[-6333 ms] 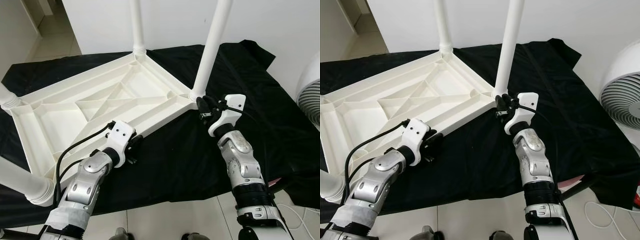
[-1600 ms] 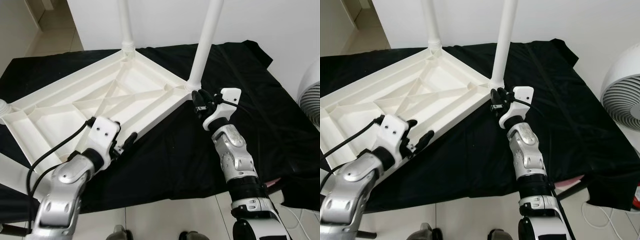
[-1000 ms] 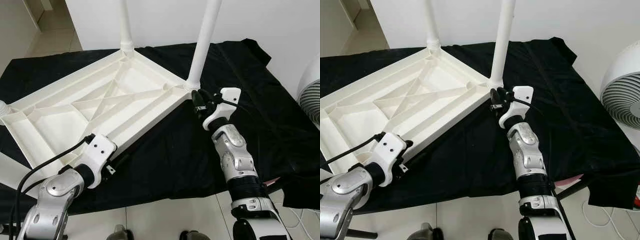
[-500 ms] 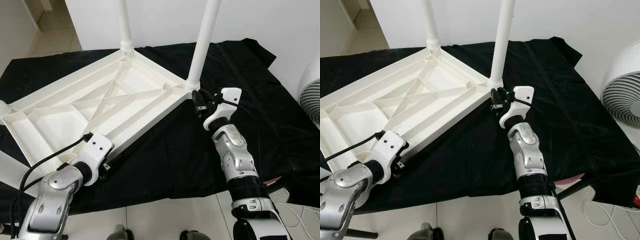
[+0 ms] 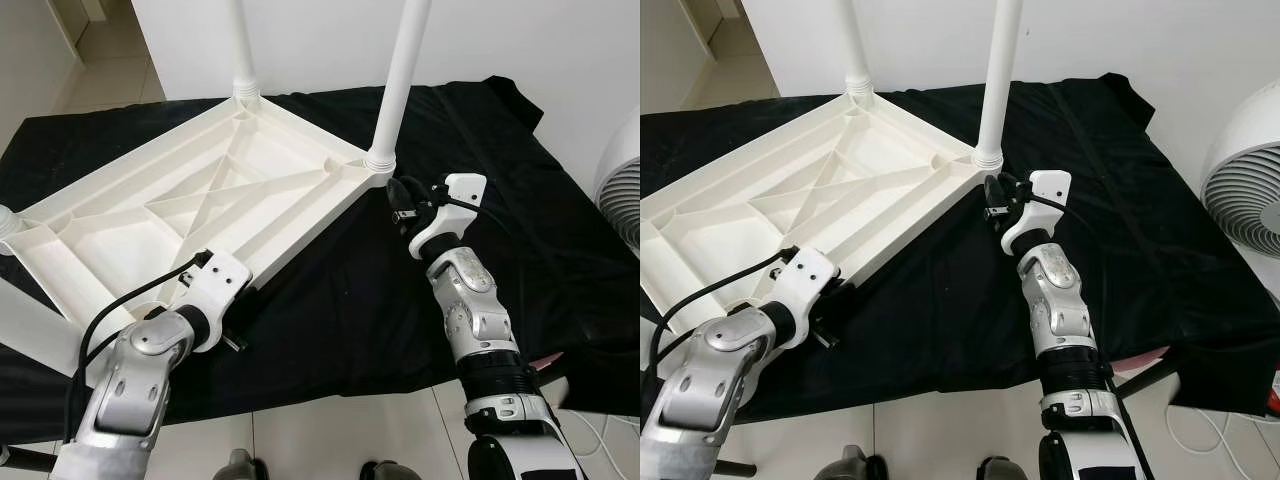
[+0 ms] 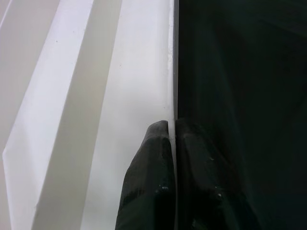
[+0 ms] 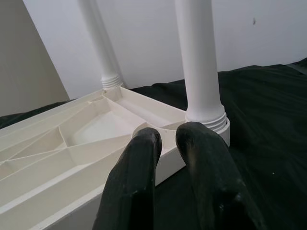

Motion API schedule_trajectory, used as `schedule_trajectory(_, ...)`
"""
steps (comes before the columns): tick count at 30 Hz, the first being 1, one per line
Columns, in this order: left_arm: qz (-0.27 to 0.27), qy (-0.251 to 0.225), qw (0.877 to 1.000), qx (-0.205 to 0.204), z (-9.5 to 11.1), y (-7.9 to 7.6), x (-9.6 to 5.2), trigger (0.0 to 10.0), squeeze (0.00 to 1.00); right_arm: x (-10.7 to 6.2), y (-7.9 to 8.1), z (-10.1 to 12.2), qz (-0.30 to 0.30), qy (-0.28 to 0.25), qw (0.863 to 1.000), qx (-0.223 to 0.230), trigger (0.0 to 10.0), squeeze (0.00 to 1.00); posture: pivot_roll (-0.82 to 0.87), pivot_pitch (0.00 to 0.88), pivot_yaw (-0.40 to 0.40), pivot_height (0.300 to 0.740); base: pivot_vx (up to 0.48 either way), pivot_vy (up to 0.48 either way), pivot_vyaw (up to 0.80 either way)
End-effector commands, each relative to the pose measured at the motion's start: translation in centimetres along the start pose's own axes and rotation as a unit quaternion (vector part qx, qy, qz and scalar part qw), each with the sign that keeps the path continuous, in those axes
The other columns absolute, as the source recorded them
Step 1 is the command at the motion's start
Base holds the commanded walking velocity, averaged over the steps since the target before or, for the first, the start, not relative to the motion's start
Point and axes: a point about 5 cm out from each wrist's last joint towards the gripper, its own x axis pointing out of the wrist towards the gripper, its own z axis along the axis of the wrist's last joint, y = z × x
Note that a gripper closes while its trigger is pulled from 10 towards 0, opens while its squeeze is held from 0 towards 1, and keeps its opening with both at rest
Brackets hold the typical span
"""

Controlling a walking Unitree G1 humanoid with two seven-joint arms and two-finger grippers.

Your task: Building children table

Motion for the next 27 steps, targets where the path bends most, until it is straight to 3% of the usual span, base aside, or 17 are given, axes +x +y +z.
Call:
schedule_trajectory(1,0.099,-0.024,0.995,-0.013,1.1,0.6,0.8,0.0,0.0,0.2,0.2,0.0,0.004,0.001,1.0,0.002,10.0,0.0,0.01,0.093,0.042,0.74,0.0,0.0,0.0)
schedule_trajectory(2,0.1,-0.03,0.994,-0.016,1.6,0.4,1.3,0.0,0.0,0.3,0.2,0.1,0.004,0.0,1.0,0.002,10.0,0.0,0.01,0.093,0.042,0.74,0.0,0.0,0.0)
schedule_trajectory(3,0.1,-0.034,0.994,-0.017,2.0,0.3,1.7,3.4,0.0,0.3,0.3,0.1,0.005,0.0,1.0,0.002,10.0,0.0,0.01,0.093,0.042,0.74,0.0,0.0,0.0)
schedule_trajectory(4,0.1,-0.034,0.994,-0.017,2.0,0.3,1.7,3.4,0.0,0.3,0.3,0.1,0.005,0.0,1.0,0.002,10.0,0.0,0.01,0.093,0.042,0.74,0.0,0.0,0.0)
schedule_trajectory(5,0.1,-0.038,0.994,-0.017,2.2,0.3,1.9,10.0,0.0,0.3,0.3,0.1,0.005,-0.001,1.0,0.002,10.0,0.0,0.01,0.093,0.042,0.74,0.0,0.0,0.0)
schedule_trajectory(9,0.097,-0.045,0.994,-0.019,2.4,0.3,2.0,10.0,0.0,0.3,0.3,0.1,0.005,-0.001,1.0,0.002,10.0,0.0,0.0,0.09,0.042,0.74,0.0,0.0,0.0)
schedule_trajectory(10,0.091,-0.056,0.994,-0.023,2.5,0.2,1.9,10.0,0.25,0.3,0.2,0.1,0.005,-0.001,1.0,0.002,10.0,0.0,0.0,0.09,0.042,0.74,0.0,0.0,0.0)
schedule_trajectory(12,0.091,-0.056,0.994,-0.023,2.5,0.2,1.9,10.0,0.25,0.3,0.2,0.1,0.005,-0.001,1.0,0.002,10.0,0.0,0.0,0.09,0.042,0.74,0.0,0.0,0.0)
schedule_trajectory(13,0.078,-0.077,0.994,-0.024,2.7,0.2,1.6,10.0,1.0,0.3,0.2,0.1,0.005,-0.001,1.0,0.001,10.0,0.0,0.01,0.091,0.041,0.74,0.0,0.0,0.0)
schedule_trajectory(17,0.068,-0.098,0.993,-0.011,2.9,0.4,0.9,10.0,0.98,0.3,0.3,0.1,0.006,0.0,1.0,0.0,10.0,0.0,0.01,0.091,0.041,0.74,0.0,0.0,0.0)
schedule_trajectory(18,0.063,-0.12,0.991,-0.003,3.0,0.7,0.1,10.0,0.0,0.3,0.3,0.0,0.006,0.0,1.0,-0.001,10.0,0.0,0.01,0.092,0.038,0.74,0.0,0.0,0.0)
schedule_trajectory(23,0.075,-0.157,0.985,-0.011,3.2,1.2,-1.5,10.0,0.0,0.3,0.4,-0.1,0.008,0.001,1.0,-0.003,10.0,0.0,0.02,0.092,0.037,0.74,0.0,0.0,0.0)
schedule_trajectory(24,0.083,-0.176,0.98,-0.034,3.1,1.2,-2.5,10.0,0.0,0.3,0.4,-0.1,0.01,0.002,1.0,-0.003,10.0,0.0,0.03,0.094,0.03,0.74,0.0,0.0,0.0)
schedule_trajectory(27,0.088,-0.192,0.976,-0.053,3.0,1.1,-3.3,10.0,0.0,0.4,0.5,-0.2,0.012,0.003,1.0,-0.003,10.0,0.0,0.03,0.094,0.03,0.74,0.0,0.0,0.0)
